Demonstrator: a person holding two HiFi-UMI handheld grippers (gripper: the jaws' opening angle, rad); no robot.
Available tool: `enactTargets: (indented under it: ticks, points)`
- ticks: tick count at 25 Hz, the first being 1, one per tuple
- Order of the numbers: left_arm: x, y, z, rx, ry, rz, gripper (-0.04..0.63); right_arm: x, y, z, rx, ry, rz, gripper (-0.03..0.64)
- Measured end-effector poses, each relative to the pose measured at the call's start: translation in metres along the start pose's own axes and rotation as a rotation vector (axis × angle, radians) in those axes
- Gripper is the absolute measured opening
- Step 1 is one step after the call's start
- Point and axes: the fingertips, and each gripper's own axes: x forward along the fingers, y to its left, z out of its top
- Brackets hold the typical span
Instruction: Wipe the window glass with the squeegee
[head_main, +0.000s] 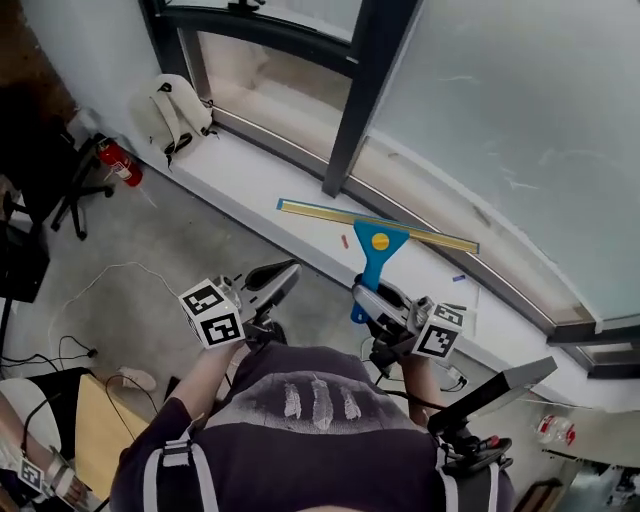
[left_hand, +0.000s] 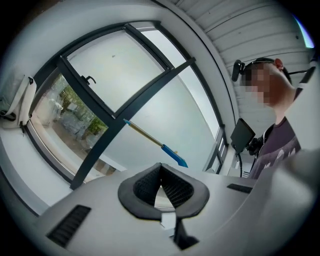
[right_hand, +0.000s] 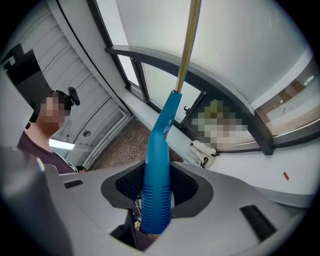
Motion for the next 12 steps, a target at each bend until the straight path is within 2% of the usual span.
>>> enactTargets:
  ticks: [5, 8, 12]
  points:
    - [-0.049, 0.044, 0.053, 0.036, -0.062, 0.05, 0.005, 0.088, -0.002, 0.013, -0.063, 0.085, 0.022, 0.144]
    - [-0.077, 0.068, 0.065, 0.008, -0.115, 0.094, 0.006, 0.125, -0.013, 0.015, -0.082, 0.122, 0.002, 0.144]
    - [-0.093, 0.11, 0.078, -0.018, -0.155, 0.175, 0.006, 0.176, -0.039, 0.032, -0.074, 0.149, 0.024, 0.144]
